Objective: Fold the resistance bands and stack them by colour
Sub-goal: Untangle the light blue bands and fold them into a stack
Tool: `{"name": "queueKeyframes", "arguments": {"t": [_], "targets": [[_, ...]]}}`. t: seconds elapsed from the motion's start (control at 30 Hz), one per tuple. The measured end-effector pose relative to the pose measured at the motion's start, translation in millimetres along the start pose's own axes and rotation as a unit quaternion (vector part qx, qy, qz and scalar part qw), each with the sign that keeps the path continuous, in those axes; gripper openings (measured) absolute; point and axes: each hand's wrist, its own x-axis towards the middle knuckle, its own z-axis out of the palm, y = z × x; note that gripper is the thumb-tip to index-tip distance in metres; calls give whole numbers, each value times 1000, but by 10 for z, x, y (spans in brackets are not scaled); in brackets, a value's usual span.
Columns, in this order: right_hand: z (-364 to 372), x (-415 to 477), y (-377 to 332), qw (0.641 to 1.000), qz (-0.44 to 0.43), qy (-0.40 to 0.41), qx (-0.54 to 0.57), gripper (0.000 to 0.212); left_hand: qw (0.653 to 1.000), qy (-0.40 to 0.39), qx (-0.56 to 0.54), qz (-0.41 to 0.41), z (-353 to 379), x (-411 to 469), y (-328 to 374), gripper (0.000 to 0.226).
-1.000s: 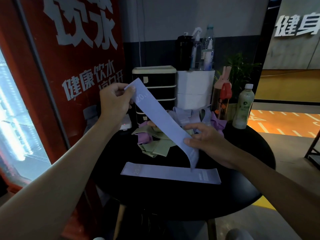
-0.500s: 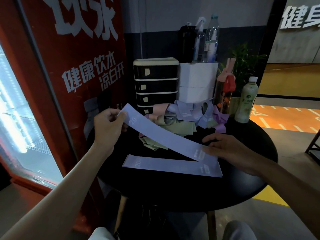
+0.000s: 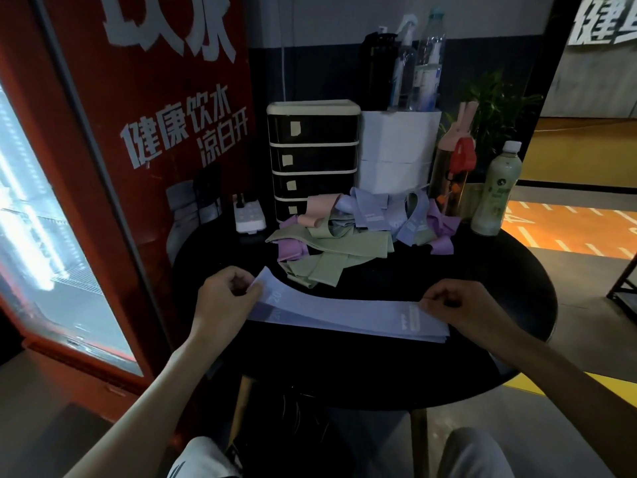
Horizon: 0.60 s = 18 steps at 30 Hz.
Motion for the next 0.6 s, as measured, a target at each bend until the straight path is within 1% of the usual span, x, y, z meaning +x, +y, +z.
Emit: {"name": "queueKeyframes", "arguments": {"t": [0.13, 0.43, 0.6], "targets": [[26, -3, 42, 1000, 0, 3, -24, 8, 1000, -2, 8, 5, -7, -57, -61, 17], [57, -17, 56, 999, -6, 16, -30, 12, 999, -2, 26, 22, 8, -134, -90, 16], [72, -48, 151, 997, -4, 11, -71, 12, 996, -18, 79, 23, 16, -140, -138, 18]]}}
